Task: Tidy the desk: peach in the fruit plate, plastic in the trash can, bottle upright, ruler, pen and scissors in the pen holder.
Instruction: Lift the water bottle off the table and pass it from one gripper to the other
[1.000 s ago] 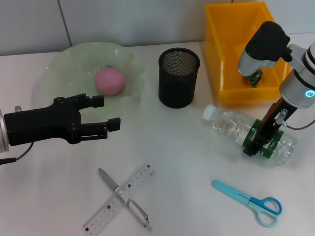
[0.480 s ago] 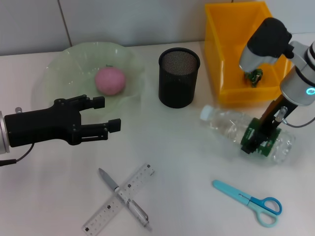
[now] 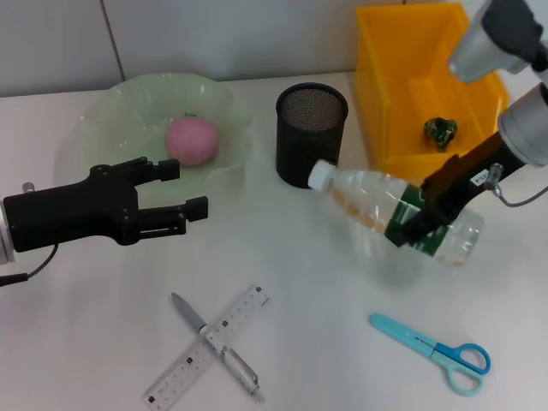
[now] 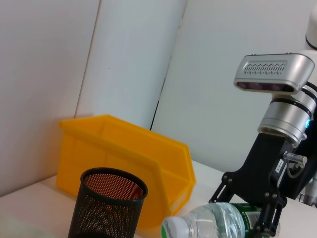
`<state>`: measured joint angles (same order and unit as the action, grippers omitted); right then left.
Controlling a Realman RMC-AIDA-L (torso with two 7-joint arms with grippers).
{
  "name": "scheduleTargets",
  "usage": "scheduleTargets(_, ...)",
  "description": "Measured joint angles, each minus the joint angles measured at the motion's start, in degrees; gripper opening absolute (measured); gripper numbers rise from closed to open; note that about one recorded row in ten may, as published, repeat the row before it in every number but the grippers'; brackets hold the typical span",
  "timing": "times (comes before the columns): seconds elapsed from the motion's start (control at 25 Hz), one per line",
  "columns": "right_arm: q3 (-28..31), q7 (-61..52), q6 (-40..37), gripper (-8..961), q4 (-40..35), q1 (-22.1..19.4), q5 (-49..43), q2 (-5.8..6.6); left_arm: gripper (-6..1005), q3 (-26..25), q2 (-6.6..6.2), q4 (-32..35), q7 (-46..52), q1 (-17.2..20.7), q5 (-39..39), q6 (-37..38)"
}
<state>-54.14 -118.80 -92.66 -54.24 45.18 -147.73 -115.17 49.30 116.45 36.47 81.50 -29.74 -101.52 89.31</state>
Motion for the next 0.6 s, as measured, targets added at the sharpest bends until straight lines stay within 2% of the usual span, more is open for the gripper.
scheduleTargets(0.2, 3.2, 5.7, -0.2, 770, -2.2, -3.0, 9.7, 0.11, 873, -0.9, 0.00, -0.5, -0.2, 0.1, 1.4, 0.1)
scheduleTargets(0.24, 4.5, 8.3, -0.2, 770, -2.8, -4.3, 14.2, 0.18, 873, -1.9, 0.17, -0.8, -0.3, 0.3, 2.7, 0.3)
scheduleTargets(0.28, 4.5, 8.3, -0.2, 770, -2.8, -4.3, 14.2, 0.18, 873, -2.5, 0.41, -0.8, -0.3, 0.5, 3.6, 0.5)
scheduleTargets(0.36, 6.1, 12.0, -0.2, 770, -3.0, -5.8, 19.8, 0.15, 874, -3.0, 0.64, -0.8, -0.3, 0.7, 4.8, 0.7)
scheduleTargets(0.44, 7.6, 17.8, 0.1, 771, -2.4, -7.9, 28.1, -0.06, 874, -3.6, 1.05, -0.8, -0.2, 1.1, 8.1, 1.4)
scheduleTargets(0.52, 7.9, 20.0, 0.2, 771, -1.8, -8.5, 31.2, -0.15, 873, -3.7, 1.23, -0.8, -0.1, 1.2, 9.4, 1.7)
scheduleTargets(0.56, 8.0, 24.1, 0.3, 771, -0.2, -9.4, 36.5, -0.26, 873, -3.8, 1.48, -1.2, 0.1, 1.5, 12.2, 1.8)
scheduleTargets(0.6, 8.0, 24.1, 0.3, 771, -0.2, -9.4, 36.5, -0.26, 873, -3.8, 1.48, -1.2, 0.1, 1.5, 12.2, 1.8)
